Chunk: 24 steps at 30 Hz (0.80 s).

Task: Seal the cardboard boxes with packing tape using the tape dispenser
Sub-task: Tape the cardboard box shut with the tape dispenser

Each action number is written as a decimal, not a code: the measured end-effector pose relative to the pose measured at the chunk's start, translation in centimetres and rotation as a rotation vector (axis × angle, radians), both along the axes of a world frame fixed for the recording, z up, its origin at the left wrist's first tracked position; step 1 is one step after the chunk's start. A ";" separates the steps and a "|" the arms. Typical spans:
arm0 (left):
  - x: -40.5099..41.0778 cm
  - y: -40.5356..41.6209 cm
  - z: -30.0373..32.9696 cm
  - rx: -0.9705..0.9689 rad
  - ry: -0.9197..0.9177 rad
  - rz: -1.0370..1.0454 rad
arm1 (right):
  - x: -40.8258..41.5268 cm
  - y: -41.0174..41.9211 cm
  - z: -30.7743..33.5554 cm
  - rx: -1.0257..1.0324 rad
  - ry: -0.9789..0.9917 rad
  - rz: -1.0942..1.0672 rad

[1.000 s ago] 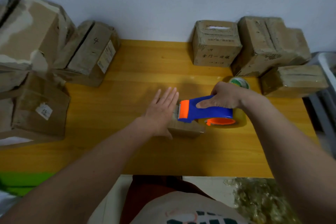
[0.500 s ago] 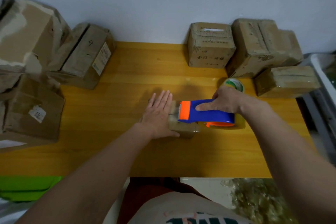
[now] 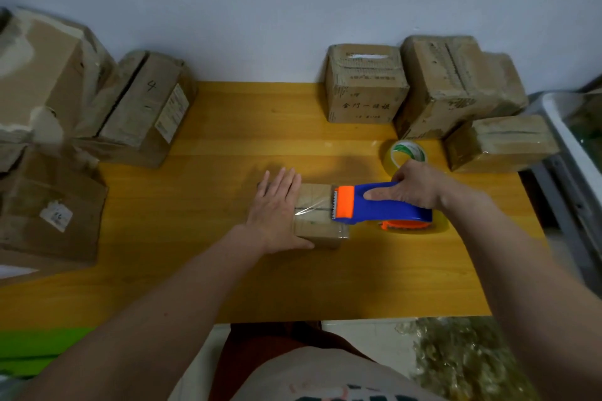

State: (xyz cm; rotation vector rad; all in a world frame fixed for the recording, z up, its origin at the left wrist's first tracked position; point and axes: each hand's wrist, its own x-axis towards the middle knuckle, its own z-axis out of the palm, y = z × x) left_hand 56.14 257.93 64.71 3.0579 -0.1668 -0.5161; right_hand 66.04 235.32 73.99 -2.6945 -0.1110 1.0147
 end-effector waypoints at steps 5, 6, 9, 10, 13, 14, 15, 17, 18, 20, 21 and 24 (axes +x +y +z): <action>0.6 -3.9 0.2 -0.059 -0.014 -0.097 | 0.3 0.0 -0.3 -0.003 0.006 0.006; 0.6 -4.5 -0.1 -0.054 -0.015 -0.115 | 0.3 0.0 -0.3 -0.003 0.008 0.001; 0.7 -4.7 -1.0 0.007 -0.050 -0.105 | 0.2 0.0 -0.5 0.012 0.016 -0.028; 0.7 -4.6 -1.1 0.010 -0.055 -0.094 | 0.2 -0.1 -0.5 0.015 0.018 -0.032; 0.8 -4.4 -1.2 0.008 -0.065 -0.095 | 0.2 -0.2 -0.6 0.035 0.031 -0.059; 0.8 -4.3 -1.2 0.000 -0.073 -0.099 | 0.1 -0.2 -0.6 0.045 0.035 -0.070; 0.9 -4.2 -1.3 -0.009 -0.076 -0.101 | 0.1 -0.3 -0.7 0.057 0.045 -0.079; 0.9 -4.0 -1.4 -0.014 -0.075 -0.104 | 0.1 -1.1 -0.8 0.076 0.085 -0.080; 0.9 -4.0 -1.4 -0.016 -0.070 -0.102 | 0.2 -1.7 -0.8 0.084 0.106 -0.081; 0.9 -4.0 -1.4 -0.020 -0.060 -0.100 | 0.4 -3.6 -0.4 0.086 0.133 -0.100; 1.0 -4.0 -1.4 -0.019 -0.059 -0.101 | 0.6 -4.6 -0.3 0.081 0.139 -0.115; 1.1 -4.1 -1.2 -0.017 -0.059 -0.102 | 0.7 -6.6 -0.4 0.076 0.127 -0.139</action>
